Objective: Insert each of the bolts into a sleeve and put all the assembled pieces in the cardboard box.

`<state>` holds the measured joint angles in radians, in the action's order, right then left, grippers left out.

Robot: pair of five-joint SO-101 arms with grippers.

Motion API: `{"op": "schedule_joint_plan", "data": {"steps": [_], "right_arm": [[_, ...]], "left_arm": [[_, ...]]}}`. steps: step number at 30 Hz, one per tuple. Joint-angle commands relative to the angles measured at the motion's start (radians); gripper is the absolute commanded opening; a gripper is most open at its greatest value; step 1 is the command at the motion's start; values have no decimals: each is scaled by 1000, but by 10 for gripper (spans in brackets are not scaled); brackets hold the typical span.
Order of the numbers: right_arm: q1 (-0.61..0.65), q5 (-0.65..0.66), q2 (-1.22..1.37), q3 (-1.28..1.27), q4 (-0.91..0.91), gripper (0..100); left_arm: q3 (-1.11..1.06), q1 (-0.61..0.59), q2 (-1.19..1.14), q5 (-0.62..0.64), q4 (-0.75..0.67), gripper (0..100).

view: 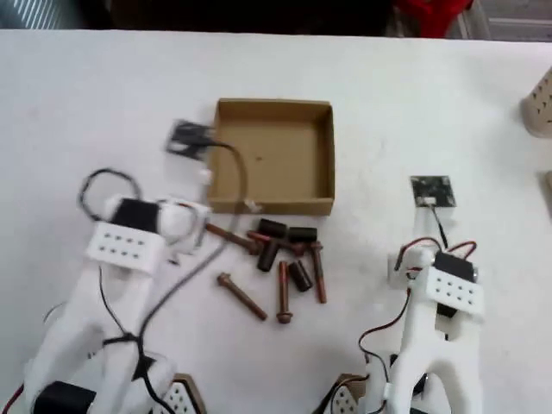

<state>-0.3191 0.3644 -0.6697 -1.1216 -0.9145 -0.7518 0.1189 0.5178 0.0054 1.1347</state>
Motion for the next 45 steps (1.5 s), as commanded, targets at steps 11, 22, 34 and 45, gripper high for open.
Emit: {"op": "schedule_joint_plan", "data": {"steps": [11, 22, 34, 45], "right_arm": [[-62, 54, -7, 6, 13, 17], [-18, 54, -7, -5, 27, 17], [-15, 55, -7, -6, 27, 17], [-15, 55, -7, -9, 27, 17]], "left_arm": [[215, 550, -394, 411, -245, 85], [215, 654, -473, 430, -393, 158], [339, 610, -665, 480, -342, 159], [531, 605, -846, 528, -180, 155]]}}
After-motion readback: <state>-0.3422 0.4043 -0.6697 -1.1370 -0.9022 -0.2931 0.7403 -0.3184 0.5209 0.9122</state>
